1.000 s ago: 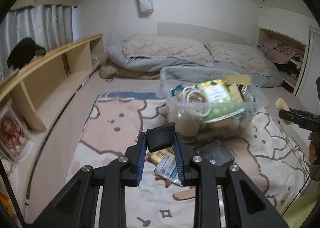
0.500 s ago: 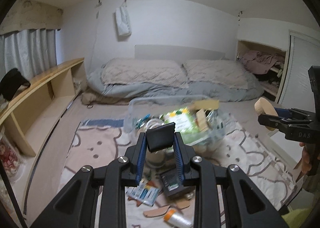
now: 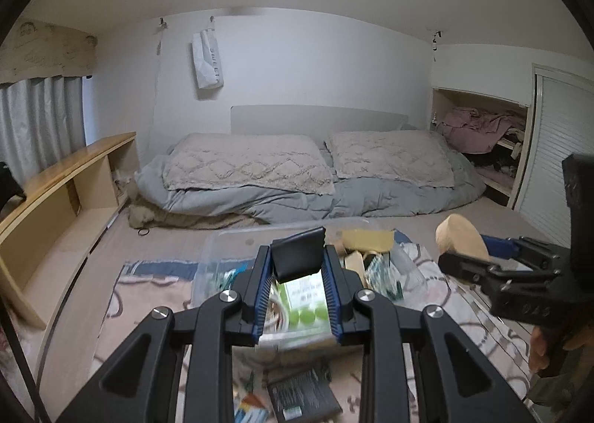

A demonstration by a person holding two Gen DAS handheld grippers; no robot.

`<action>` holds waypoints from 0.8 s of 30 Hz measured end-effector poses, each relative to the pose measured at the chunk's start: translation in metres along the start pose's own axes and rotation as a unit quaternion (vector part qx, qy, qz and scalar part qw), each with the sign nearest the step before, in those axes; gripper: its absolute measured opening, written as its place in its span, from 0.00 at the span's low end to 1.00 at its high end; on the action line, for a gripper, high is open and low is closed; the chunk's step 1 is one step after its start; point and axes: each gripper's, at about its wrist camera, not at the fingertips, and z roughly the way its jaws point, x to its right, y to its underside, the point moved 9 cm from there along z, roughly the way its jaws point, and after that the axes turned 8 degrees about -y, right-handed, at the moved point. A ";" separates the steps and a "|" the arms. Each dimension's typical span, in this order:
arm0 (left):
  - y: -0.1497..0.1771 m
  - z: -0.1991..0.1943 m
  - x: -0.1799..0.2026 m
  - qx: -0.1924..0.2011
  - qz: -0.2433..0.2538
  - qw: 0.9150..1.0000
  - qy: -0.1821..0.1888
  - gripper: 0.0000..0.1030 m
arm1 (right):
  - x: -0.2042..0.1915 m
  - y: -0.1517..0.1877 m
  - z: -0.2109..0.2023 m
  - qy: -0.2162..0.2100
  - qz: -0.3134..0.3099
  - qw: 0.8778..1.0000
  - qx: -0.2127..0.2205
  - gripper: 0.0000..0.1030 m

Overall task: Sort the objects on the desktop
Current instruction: 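Lift both held objects and carry them over the clear plastic box, then lower the wooden disc into the box and open the right tool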

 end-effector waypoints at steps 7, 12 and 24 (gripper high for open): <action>-0.020 0.058 0.004 0.011 -0.013 1.000 0.010 0.26 | 0.047 -0.021 0.040 0.009 0.021 1.000 0.010 0.67; -0.026 0.095 0.010 0.010 -0.021 0.999 0.022 0.26 | 0.065 -0.029 0.066 -0.003 0.043 0.999 0.014 0.67; -0.033 0.139 0.012 0.001 -0.061 0.997 0.039 0.26 | 0.089 -0.006 0.123 -0.012 0.104 0.994 -0.041 0.67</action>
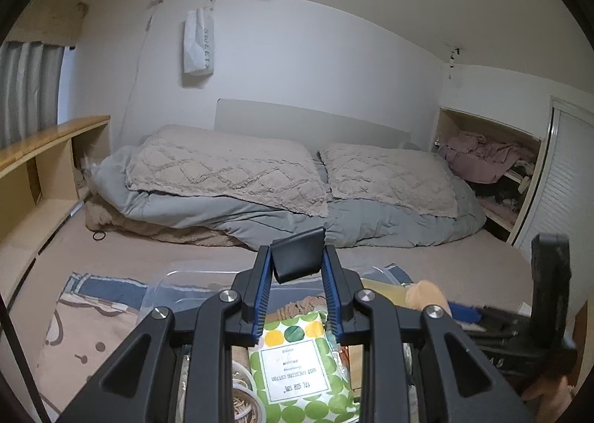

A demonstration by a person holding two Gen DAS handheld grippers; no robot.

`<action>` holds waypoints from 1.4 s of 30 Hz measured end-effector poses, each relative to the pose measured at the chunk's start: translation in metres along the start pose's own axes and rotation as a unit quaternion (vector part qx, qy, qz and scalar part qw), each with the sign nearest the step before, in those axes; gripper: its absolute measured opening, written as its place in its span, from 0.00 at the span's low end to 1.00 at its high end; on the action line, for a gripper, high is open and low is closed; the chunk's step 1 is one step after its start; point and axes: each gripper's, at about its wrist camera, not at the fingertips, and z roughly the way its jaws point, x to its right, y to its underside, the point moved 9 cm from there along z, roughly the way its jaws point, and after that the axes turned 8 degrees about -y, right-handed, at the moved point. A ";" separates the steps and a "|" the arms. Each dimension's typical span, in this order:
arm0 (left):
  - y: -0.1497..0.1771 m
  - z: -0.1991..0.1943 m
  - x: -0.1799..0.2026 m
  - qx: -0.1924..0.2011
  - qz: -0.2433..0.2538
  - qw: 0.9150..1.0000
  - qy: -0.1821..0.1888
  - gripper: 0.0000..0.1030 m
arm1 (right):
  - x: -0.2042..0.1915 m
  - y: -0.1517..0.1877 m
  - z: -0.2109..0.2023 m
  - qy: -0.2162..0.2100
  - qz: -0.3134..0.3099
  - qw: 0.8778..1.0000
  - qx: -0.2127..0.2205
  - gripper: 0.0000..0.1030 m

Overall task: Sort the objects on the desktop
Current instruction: 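Lower the wooden disc into the box and open the right tool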

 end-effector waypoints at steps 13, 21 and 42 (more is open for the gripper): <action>0.043 -0.007 -0.017 -0.052 -0.037 0.998 -0.012 0.26 | 0.039 0.055 0.023 0.060 0.025 0.995 -0.075 0.67; 0.067 0.000 -0.004 -0.082 -0.021 0.996 -0.007 0.26 | 0.036 0.054 0.022 0.049 0.045 0.996 -0.059 0.87; 0.088 0.046 0.054 -0.127 -0.032 0.990 0.062 0.26 | 0.006 0.044 -0.039 -0.015 0.032 0.999 0.003 0.88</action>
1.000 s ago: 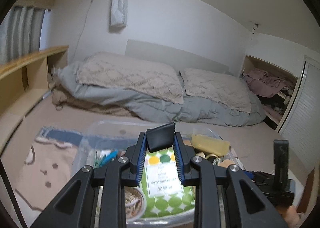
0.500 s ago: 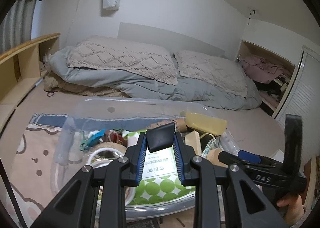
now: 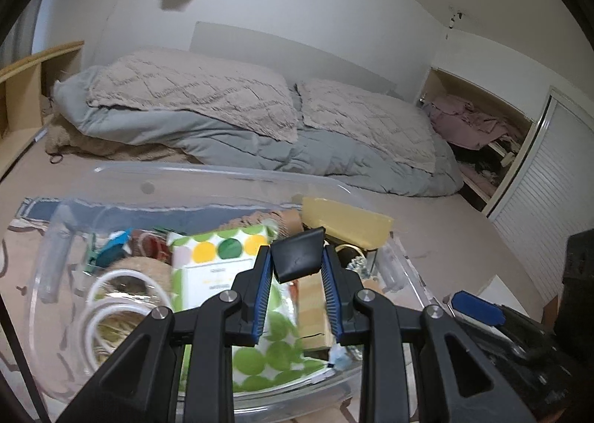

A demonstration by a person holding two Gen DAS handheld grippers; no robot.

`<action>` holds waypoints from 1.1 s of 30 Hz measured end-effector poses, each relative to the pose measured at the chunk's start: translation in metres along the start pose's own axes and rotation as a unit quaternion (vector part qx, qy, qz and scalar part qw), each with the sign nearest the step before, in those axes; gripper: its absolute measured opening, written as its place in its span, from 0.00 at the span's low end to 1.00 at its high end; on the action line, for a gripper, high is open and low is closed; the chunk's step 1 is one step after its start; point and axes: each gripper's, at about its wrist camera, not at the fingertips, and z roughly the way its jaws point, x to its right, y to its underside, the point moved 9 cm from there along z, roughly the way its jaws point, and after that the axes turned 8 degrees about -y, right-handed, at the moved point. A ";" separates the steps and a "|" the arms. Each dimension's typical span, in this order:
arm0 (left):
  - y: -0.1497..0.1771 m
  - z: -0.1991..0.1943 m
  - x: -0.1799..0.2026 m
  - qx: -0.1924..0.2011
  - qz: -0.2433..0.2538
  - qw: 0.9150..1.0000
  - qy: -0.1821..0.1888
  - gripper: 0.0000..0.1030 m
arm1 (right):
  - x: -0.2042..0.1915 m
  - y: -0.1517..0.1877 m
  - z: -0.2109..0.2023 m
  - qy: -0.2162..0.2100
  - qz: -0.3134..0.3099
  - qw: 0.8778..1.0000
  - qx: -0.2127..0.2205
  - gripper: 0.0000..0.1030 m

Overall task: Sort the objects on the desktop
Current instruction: 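Lower the wooden disc into the box and open the right tool, then lower the black piece into the box and open the left tool, then withdraw both open tools up and away from the box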

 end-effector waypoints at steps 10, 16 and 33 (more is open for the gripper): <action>0.019 0.040 0.014 -0.048 -0.016 0.999 0.003 0.26 | -0.002 0.010 -0.014 -0.015 -0.001 1.000 0.000 0.88; 0.022 0.051 0.021 -0.055 -0.020 0.998 0.011 0.26 | 0.004 0.011 -0.019 -0.006 -0.002 1.000 0.004 0.88; 0.020 0.045 0.017 -0.024 -0.013 0.999 -0.020 0.80 | 0.012 0.011 -0.022 0.004 0.004 1.000 0.011 0.88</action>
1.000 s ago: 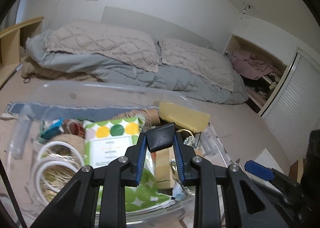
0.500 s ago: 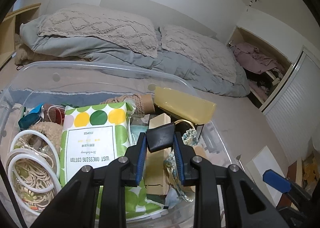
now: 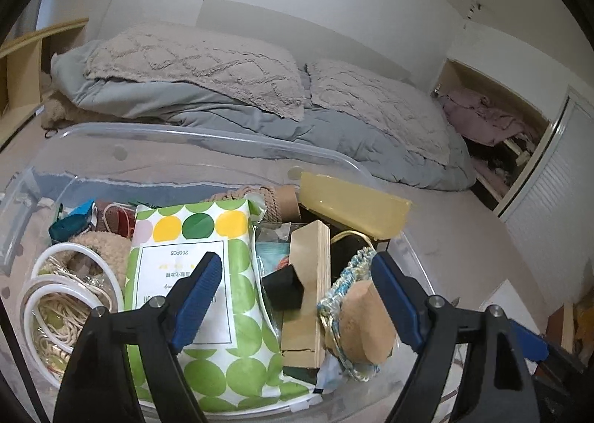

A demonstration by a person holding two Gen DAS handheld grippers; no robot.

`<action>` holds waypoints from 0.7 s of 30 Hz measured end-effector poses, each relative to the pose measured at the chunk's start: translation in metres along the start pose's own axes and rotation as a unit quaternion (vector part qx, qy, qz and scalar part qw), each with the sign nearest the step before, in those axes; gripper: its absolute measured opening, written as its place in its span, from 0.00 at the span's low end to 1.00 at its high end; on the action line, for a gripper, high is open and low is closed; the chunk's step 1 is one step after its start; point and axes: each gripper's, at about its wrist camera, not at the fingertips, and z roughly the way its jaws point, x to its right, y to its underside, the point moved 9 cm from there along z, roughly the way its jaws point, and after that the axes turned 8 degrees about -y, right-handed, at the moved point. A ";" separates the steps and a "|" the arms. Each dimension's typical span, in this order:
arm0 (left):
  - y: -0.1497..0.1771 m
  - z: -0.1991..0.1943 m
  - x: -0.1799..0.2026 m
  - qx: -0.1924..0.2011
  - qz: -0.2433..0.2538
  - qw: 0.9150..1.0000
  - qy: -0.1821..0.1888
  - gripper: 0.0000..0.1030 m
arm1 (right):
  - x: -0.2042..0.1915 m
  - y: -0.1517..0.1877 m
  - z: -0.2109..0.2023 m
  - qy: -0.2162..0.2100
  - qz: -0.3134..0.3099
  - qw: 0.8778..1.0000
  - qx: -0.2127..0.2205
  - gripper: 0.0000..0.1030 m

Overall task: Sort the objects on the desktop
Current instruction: 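Withdraw both open tools up and away from the box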

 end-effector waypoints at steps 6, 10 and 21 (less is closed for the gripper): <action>-0.002 -0.009 0.001 0.007 0.007 1.000 -0.001 0.80 | 0.000 -0.001 -0.005 0.002 0.004 1.000 0.007 0.88; -0.005 -0.018 -0.001 0.014 0.012 1.000 -0.004 0.80 | -0.001 -0.003 -0.009 0.004 0.006 1.000 0.015 0.88; -0.009 -0.045 -0.018 0.037 0.014 0.999 -0.026 0.81 | -0.007 -0.012 -0.021 0.013 0.003 0.999 0.044 0.88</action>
